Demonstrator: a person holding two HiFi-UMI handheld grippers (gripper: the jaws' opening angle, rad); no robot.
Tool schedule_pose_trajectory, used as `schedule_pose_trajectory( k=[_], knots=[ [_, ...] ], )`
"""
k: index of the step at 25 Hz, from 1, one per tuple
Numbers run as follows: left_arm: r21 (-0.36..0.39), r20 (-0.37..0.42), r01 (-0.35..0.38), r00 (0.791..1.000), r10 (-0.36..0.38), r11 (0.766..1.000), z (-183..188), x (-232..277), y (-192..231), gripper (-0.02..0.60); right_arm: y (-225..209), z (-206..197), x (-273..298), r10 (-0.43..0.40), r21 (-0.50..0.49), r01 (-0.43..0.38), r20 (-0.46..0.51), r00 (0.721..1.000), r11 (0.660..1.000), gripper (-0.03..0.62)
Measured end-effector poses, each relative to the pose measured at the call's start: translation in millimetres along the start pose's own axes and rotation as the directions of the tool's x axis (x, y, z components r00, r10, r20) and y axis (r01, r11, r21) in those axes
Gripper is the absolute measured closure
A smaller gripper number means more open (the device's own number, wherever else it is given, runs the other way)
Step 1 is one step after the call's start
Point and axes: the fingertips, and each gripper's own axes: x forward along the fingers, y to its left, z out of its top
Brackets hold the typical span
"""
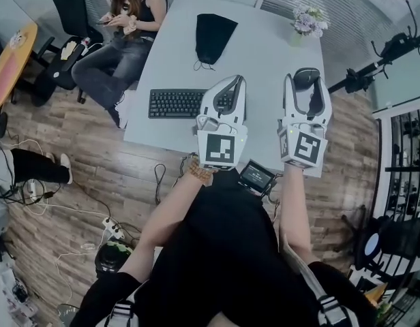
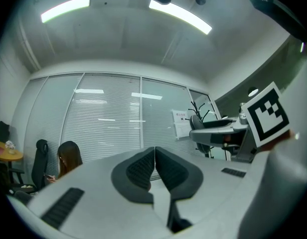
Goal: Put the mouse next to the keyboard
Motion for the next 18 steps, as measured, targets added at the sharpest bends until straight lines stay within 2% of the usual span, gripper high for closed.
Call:
schedule_pose_trajectory(
  k=[18],
  knots=[
    [0.017, -0.03, -0.012, 0.999, 0.012, 1.0, -22.4, 19.5, 5.9, 0.569, -1.7, -32.9, 21.5, 0.003, 0.026, -0.002, -0.058, 0.998, 1.0, 0.318]
  ],
)
